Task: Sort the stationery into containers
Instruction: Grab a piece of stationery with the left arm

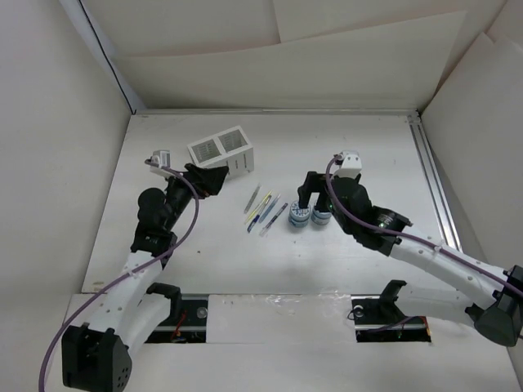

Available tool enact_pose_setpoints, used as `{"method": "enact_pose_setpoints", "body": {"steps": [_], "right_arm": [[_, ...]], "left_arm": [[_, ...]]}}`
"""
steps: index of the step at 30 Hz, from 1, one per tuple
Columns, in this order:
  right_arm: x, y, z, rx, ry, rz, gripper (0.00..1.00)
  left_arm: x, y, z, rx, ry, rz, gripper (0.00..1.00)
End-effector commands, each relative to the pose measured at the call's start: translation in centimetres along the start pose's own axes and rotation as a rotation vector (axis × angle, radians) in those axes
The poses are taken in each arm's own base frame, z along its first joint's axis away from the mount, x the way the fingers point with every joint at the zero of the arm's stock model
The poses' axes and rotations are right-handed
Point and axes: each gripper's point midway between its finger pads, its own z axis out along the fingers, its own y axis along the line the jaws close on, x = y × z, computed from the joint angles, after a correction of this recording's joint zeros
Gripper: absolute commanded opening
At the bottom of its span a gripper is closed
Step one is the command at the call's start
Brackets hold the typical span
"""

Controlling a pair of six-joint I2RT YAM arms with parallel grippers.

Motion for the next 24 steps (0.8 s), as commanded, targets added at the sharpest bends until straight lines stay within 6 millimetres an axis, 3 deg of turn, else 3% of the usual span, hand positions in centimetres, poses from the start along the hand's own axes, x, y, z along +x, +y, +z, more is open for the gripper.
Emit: {"method": "enact_pose_setpoints", "body": {"steps": [1, 3, 4, 5, 6, 7, 8, 9, 12, 14, 15, 17, 18, 21, 24], "right_arm": [[1.0, -0.5, -0.7, 0.022, 0.036, 0.003, 1.00], [1.8, -0.3, -0.9, 0.014, 0.054, -0.003, 0.96], [2.4, -0.5, -0.7, 0.023, 0.068, -0.014, 0.83], [2.4, -0.5, -0.7, 0.023, 0.068, -0.014, 0.62], [2.7, -0.5, -0.4, 0.028, 0.077, -0.021, 0.34], [3.3, -0.9, -0.2, 0.050, 0.091, -0.037, 0.11], [3.3, -0.9, -0.2, 0.057, 0.102, -0.046, 0.00], [3.4, -0.9, -0.1, 0.063, 0.111, -0.052, 0.00], [3.8, -1.4, -0.1, 0.114, 0.134, -0.065, 0.02], [4.4, -1.4, 0.1, 0.116, 0.156, -0.068, 0.21], [5.8, -1.5, 0.1, 0.117, 0.194, -0.094, 0.38], [7.7, -1.4, 0.3, 0.099, 0.249, -0.100, 0.61], [8.4, -1.3, 0.5, 0.101, 0.271, -0.101, 0.79], [10.7, -1.2, 1.4, 0.104, 0.328, -0.113, 0.95], [12.0, -0.5, 2.4, 0.100, 0.374, -0.137, 0.97]], "left_arm": [[-0.1, -2.0, -0.7, 0.097, 0.000, 0.012, 1.00], [1.2, -2.2, -0.9, 0.120, 0.054, -0.033, 1.00], [2.5, -1.8, -0.8, 0.118, 0.097, -0.045, 1.00], [4.0, -1.7, -1.1, 0.130, 0.144, -0.054, 1.00], [4.5, -1.2, -1.2, 0.121, 0.155, -0.059, 1.00], [5.7, -0.9, -1.4, 0.113, 0.173, -0.047, 1.00], [6.9, -0.1, -1.9, 0.090, 0.184, -0.041, 1.00], [6.8, 0.4, -1.8, 0.058, 0.157, -0.025, 1.00], [6.7, -0.4, -1.5, 0.063, 0.132, 0.031, 1.00], [7.6, -0.5, -1.0, 0.048, 0.148, 0.054, 1.00], [8.0, -0.4, -0.9, 0.042, 0.157, 0.053, 1.00], [8.4, 0.2, -0.6, 0.001, 0.151, 0.055, 1.00], [9.1, 0.6, -0.4, -0.015, 0.167, 0.066, 1.00], [10.2, 1.6, -0.2, -0.044, 0.203, 0.064, 1.00], [10.4, 1.8, 0.0, -0.050, 0.212, 0.073, 1.00]]}}
